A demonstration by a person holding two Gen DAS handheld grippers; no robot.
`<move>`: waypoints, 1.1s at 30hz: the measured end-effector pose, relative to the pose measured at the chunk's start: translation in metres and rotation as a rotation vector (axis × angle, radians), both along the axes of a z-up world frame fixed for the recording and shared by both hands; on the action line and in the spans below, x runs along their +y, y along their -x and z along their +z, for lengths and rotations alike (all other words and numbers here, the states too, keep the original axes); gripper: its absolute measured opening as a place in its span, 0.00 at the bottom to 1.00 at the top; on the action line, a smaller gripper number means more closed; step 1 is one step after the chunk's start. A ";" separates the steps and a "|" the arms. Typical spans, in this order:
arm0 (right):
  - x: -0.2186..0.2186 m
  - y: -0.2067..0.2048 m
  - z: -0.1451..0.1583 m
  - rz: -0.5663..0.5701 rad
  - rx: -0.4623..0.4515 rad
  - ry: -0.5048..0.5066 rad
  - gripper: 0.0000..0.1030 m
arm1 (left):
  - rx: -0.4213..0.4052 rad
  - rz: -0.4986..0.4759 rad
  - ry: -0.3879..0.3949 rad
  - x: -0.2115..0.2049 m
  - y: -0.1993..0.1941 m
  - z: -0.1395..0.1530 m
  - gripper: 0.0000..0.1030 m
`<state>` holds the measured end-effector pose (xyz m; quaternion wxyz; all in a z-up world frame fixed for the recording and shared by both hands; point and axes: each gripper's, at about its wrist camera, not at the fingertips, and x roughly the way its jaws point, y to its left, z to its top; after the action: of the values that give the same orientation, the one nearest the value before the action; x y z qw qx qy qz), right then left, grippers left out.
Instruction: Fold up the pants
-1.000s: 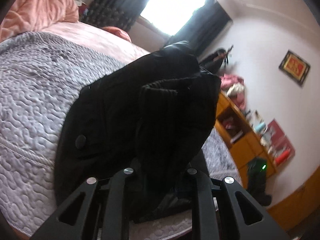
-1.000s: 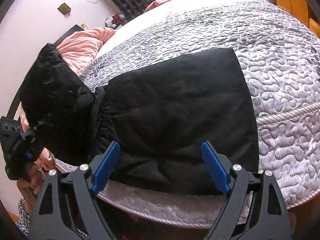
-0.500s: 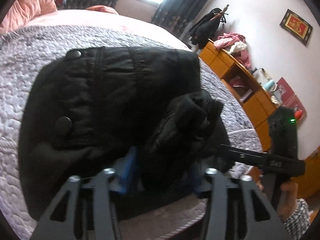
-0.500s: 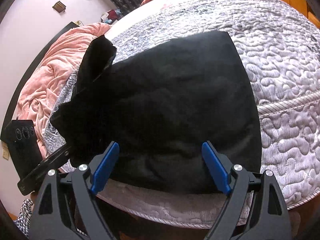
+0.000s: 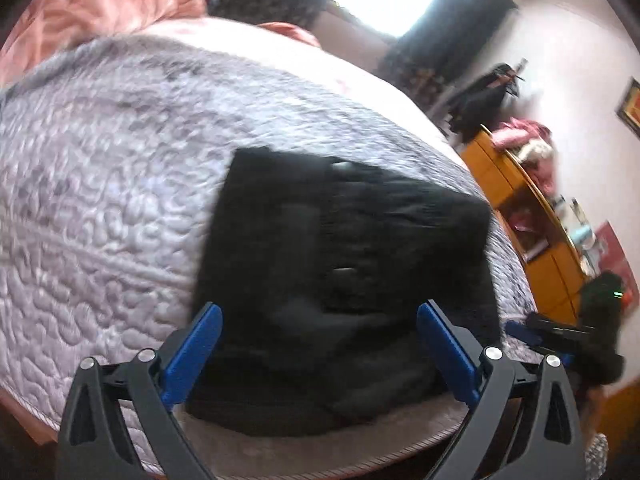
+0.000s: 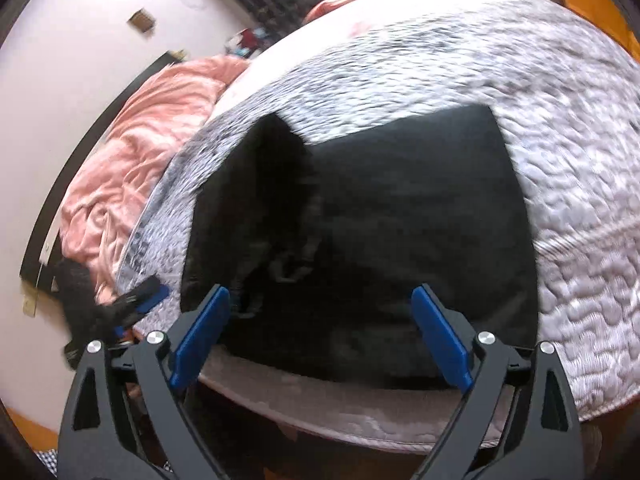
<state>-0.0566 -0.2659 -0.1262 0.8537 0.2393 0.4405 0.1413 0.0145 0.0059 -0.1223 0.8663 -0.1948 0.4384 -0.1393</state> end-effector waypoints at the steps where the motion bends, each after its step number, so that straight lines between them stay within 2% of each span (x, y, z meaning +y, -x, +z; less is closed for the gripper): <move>1: 0.007 -0.002 0.001 0.006 0.005 0.020 0.91 | 0.027 0.007 -0.006 0.000 -0.002 -0.007 0.95; 4: 0.024 -0.016 -0.001 0.034 0.040 0.058 0.91 | 0.093 -0.001 -0.005 -0.001 -0.007 -0.029 0.95; 10: 0.061 -0.042 -0.030 0.076 0.140 0.132 0.88 | 0.077 -0.008 -0.022 0.001 -0.002 -0.035 0.96; 14: 0.074 -0.043 -0.043 0.080 0.137 0.189 0.67 | 0.104 0.021 0.015 0.004 -0.001 -0.035 0.96; 15: 0.075 -0.042 -0.044 0.096 0.134 0.169 0.50 | 0.111 0.029 0.025 0.006 0.000 -0.036 0.96; 18: 0.076 -0.038 -0.041 0.101 0.131 0.174 0.39 | 0.121 0.053 0.052 0.012 0.001 -0.037 0.96; 22: 0.073 -0.031 -0.019 0.102 0.089 0.132 0.29 | 0.143 0.084 0.096 0.020 0.002 -0.036 0.96; 24: 0.068 -0.027 -0.004 0.111 0.055 0.097 0.28 | 0.146 0.097 0.114 0.023 0.003 -0.033 0.96; 27: 0.054 -0.015 0.027 0.111 -0.005 -0.015 0.28 | 0.112 0.103 0.120 0.025 0.005 -0.020 0.96; 33: 0.022 0.010 0.079 0.076 -0.119 -0.019 0.28 | 0.058 0.080 0.115 0.018 0.001 0.002 0.96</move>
<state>-0.0666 -0.2435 -0.0476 0.8700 0.2214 0.3965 0.1919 0.0130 0.0243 -0.1200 0.8453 -0.2658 0.4466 -0.1237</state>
